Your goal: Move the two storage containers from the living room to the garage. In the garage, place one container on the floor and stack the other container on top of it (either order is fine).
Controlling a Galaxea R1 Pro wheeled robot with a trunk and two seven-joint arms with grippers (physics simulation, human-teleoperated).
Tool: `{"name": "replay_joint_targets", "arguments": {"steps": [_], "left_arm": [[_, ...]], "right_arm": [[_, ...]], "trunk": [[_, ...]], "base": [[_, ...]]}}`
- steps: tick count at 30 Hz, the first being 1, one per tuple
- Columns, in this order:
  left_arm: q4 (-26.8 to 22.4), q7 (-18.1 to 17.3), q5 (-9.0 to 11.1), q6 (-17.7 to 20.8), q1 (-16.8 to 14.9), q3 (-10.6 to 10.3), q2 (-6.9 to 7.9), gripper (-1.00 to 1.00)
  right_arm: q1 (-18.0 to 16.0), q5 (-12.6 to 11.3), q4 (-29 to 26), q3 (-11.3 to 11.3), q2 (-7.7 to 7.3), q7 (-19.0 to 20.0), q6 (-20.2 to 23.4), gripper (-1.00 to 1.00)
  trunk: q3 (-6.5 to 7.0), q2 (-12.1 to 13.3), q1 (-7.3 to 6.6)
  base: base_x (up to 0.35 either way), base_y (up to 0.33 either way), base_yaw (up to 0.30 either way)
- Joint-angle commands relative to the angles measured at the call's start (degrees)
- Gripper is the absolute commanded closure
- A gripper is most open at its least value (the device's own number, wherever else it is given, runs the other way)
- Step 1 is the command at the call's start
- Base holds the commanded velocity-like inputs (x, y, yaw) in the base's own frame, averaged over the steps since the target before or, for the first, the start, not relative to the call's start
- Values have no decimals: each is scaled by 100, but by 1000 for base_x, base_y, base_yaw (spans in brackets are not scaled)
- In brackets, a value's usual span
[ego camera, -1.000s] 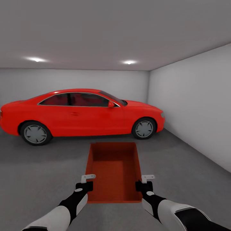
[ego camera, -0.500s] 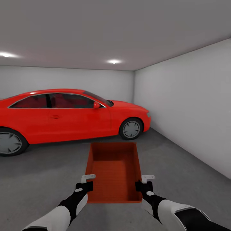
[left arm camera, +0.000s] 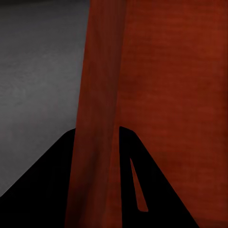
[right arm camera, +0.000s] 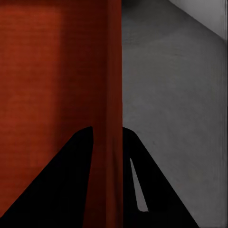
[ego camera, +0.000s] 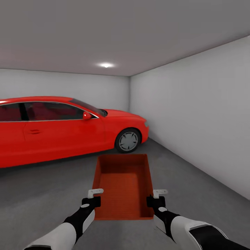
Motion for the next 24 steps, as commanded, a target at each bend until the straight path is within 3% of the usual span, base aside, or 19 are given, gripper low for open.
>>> {"name": "replay_joint_targets", "arguments": {"steps": [1, 24], "left_arm": [[14, 47, 30, -13, 4, 9, 75, 100], [14, 44, 36, 4, 4, 27, 75, 100]], "right_arm": [[-10, 185, -293, -232, 7, 63, -5, 100], [-10, 184, -293, -232, 6, 63, -5, 100]], "trunk": [[-2, -3, 5], [-2, -3, 5]], "base": [[321, 0, -276], [321, 16, -276]]}}
